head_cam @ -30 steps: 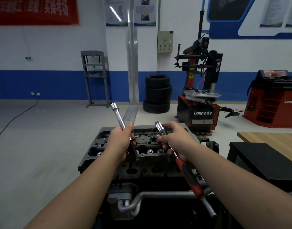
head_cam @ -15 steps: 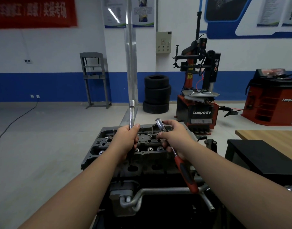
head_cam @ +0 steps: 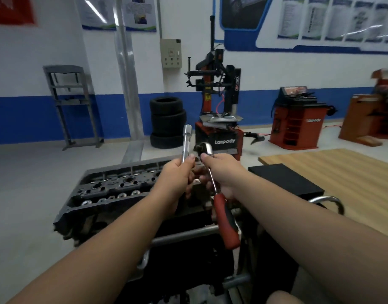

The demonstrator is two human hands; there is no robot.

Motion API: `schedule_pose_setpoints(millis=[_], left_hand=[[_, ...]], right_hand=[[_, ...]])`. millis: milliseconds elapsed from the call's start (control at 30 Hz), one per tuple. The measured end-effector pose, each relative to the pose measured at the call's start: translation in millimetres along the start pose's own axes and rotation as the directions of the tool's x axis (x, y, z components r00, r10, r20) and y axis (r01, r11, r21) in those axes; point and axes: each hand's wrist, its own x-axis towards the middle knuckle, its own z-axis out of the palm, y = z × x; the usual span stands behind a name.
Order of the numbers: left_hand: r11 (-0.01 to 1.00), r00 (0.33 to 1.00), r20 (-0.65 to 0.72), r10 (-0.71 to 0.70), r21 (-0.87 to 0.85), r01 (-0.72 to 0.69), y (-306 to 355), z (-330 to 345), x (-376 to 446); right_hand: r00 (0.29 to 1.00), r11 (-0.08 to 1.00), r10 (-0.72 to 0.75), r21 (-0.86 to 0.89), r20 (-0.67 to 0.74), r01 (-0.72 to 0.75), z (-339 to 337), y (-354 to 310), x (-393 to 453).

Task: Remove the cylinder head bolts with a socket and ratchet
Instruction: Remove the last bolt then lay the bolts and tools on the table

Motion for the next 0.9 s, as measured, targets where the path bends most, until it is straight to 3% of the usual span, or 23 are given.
schedule_pose_setpoints(millis=[200, 300, 433, 500, 600, 700, 767, 900], left_hand=[[0.998, 0.985, 0.168, -0.043, -0.035, 0.049, -23, 101, -11], [0.996, 0.953, 0.296, -0.068, -0.035, 0.082, -38, 158, -22], [0.999, 0.898, 0.438, -0.046, 0.021, 0.041, -51, 235, -40], [0.998, 0.864, 0.5, -0.051, 0.057, 0.025, -55, 268, -48], [0.995, 0.788, 0.61, -0.084, 0.089, 0.037, -60, 310, -61], [0.99, 0.71, 0.695, -0.11, 0.14, 0.016, -68, 341, -71], [0.979, 0.679, 0.723, -0.124, 0.202, -0.037, -76, 359, -77], [0.952, 0.637, 0.755, -0.156, 0.288, -0.108, -93, 392, -92]], right_hand=[[0.979, 1.0, 0.021, -0.018, -0.205, -0.026, -106, 16, -46], [0.927, 0.996, 0.035, -0.067, -0.373, -0.064, -170, 16, -86], [0.821, 0.998, 0.058, 0.048, -0.568, -0.037, -252, 6, -141], [0.75, 0.997, 0.064, 0.017, -0.659, -0.069, -292, 0, -167], [0.629, 0.93, -0.009, -0.238, -0.778, -0.281, -352, -5, -205], [0.573, 0.822, -0.043, -0.355, -0.818, -0.445, -404, -2, -237], [0.54, 0.76, -0.041, -0.377, -0.841, -0.529, -432, 7, -256], [0.379, 0.748, -0.011, -0.259, -0.925, -0.611, -481, 44, -297]])
